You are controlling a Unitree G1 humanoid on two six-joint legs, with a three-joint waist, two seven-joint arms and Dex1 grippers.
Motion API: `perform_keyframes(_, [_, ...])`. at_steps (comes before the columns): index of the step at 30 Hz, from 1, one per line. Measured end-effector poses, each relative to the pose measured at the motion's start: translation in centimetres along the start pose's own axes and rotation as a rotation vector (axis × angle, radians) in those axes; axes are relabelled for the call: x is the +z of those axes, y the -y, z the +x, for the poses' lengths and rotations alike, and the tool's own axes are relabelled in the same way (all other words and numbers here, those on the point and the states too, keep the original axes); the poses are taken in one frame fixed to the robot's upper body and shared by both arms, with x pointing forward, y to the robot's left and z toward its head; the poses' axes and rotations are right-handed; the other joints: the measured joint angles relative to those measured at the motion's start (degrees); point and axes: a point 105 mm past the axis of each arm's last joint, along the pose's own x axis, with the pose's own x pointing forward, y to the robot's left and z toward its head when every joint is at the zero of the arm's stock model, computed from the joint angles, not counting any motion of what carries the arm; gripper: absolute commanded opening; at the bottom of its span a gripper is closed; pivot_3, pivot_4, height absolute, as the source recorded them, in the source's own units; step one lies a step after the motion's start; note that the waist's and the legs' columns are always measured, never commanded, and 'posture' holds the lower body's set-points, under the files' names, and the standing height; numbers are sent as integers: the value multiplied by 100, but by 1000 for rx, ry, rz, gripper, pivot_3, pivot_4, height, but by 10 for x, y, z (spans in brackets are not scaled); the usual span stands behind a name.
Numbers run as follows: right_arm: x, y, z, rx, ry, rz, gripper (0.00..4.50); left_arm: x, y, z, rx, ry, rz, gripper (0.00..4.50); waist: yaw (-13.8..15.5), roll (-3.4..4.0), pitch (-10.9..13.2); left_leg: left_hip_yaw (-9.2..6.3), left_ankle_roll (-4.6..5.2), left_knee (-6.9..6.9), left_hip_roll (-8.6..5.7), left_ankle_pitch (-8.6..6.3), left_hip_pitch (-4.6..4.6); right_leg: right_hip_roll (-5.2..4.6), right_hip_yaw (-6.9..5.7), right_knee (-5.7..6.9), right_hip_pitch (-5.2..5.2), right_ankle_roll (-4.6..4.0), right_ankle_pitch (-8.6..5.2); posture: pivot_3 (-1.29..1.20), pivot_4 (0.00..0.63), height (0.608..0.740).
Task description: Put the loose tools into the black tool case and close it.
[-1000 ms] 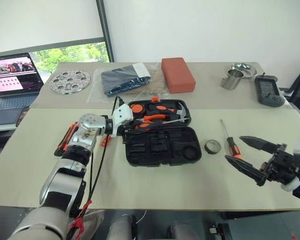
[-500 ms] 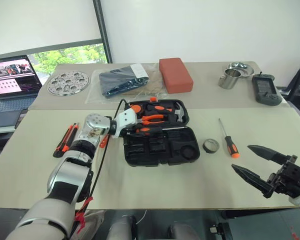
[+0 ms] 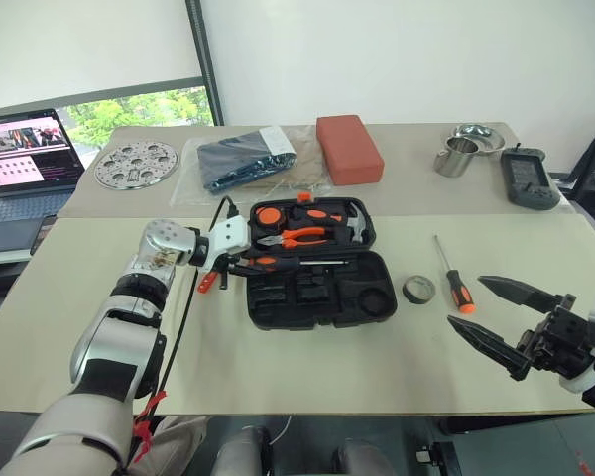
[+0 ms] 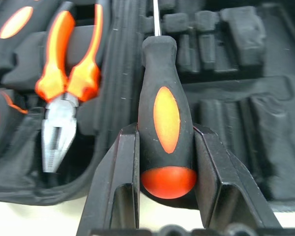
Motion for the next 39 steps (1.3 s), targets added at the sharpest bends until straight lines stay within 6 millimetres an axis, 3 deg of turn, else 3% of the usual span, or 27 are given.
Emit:
perform_keyframes(12, [-2, -1, -1, -4, -10, 8, 4500, -1, -1, 11, 15, -29, 7, 930, 13, 1, -1, -1, 0, 3, 0, 0, 3, 1, 0, 7, 1, 0, 0, 0, 150, 740])
perform_keyframes(13, [-2, -2, -1, -6, -11, 8, 4500, -1, -2, 11, 16, -33, 8, 1430, 12, 1, 0, -1, 0, 3, 1, 0, 4, 1, 0, 8, 1, 0, 0, 0, 150, 740])
perform_keyframes(22, [-11, -8, -8, -12, -58, 38, 4500, 1, -8, 5, 45, -36, 5, 4375, 14, 0, 0, -4, 1, 9, 0, 2, 3, 1, -2, 14, 2, 0, 0, 0, 150, 740])
perform_keyframes(29, [-14, -8, -13, -11, -82, 35, 4500, 38, -22, -11, 80, 156, 9, 4375, 14, 7, -5, -4, 1, 12, 1, 2, 0, 1, -4, 14, 1, 0, 0, 0, 150, 740])
perform_keyframes(33, [-14, -6, -12, -16, -85, 24, 4500, 55, -28, 3, 133, 233, 10, 4375, 30, 6, -4, -6, 3, 23, -1, 1, 0, 0, -4, 13, 5, 0, 0, 0, 150, 740])
perform_keyframes(36, [-13, -6, -9, -16, -76, 20, 4500, 63, -24, 32, 155, 279, -18, 3621, 65, 2, -2, -7, 7, 27, -2, -1, -3, 0, -3, 12, 6, 1, 0, 0, 150, 740])
perform_keyframes(39, [-14, -6, -10, -19, -75, 23, 4500, 65, -17, 53, 152, 322, -88, 2475, 63, 1, -1, -7, 5, 26, -1, -1, -4, 2, -3, 12, 3, 1, 0, 0, 150, 740])
